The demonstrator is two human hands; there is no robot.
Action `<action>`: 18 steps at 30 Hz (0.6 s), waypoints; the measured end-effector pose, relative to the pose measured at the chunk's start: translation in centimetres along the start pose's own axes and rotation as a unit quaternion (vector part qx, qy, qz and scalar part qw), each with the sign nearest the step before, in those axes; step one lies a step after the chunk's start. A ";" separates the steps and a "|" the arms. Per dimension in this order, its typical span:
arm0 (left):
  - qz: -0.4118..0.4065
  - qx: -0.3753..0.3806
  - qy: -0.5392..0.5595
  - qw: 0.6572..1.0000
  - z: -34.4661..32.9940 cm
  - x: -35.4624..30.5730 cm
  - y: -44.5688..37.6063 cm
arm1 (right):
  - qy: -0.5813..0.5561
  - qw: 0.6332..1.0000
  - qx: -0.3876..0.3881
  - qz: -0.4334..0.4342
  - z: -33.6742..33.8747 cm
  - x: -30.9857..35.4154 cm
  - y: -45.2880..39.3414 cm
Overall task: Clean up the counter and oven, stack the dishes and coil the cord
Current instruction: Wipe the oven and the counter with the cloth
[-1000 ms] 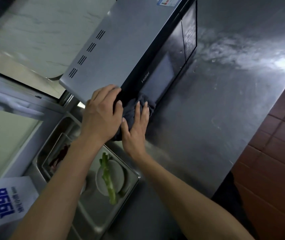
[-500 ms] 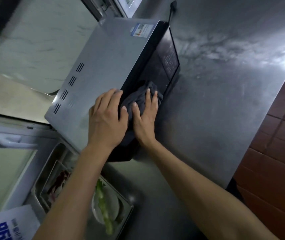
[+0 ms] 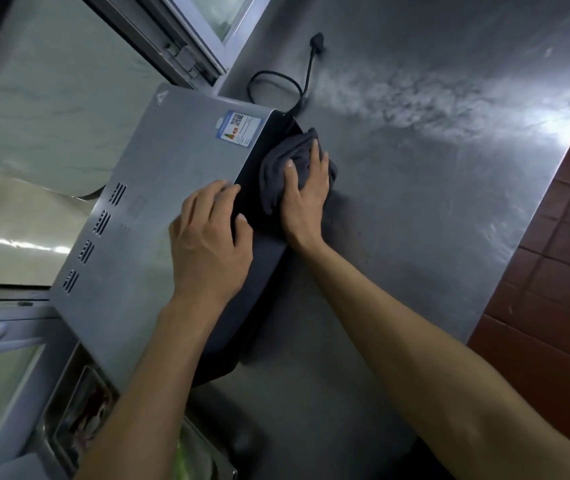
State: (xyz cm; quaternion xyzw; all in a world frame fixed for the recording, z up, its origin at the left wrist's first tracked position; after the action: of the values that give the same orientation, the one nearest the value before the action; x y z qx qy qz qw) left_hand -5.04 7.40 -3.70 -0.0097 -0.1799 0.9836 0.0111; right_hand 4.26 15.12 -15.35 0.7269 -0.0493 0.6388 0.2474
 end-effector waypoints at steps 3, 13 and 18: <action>-0.006 0.002 -0.001 1.000 -0.1 0.2 0.3 | 0.001 1.000 0.000 0.007 0.1 -0.3 -0.1; -0.011 0.013 0.019 1.000 1.0 1.5 3.4 | 0.008 0.999 0.018 -0.034 -0.4 -4.1 7.2; -0.017 0.013 0.007 1.000 2.9 3.8 8.0 | 0.008 0.998 0.024 -0.056 -0.9 -6.4 13.3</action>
State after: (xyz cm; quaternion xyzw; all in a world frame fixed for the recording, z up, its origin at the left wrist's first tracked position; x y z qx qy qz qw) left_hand -9.01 -1.02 -3.85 -0.0136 -0.1672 0.9854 0.0289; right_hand -2.83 2.33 -17.44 0.7294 0.0088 0.6305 0.2652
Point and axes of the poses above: each hand's wrist, its own y-axis away from the middle knuckle, its own z-axis out of the back of the hand, x = y × z, the point moved 2 cm from there along -y, towards the middle knuckle, and after that the axes turned 11 degrees about -x, right-handed, at the moved point
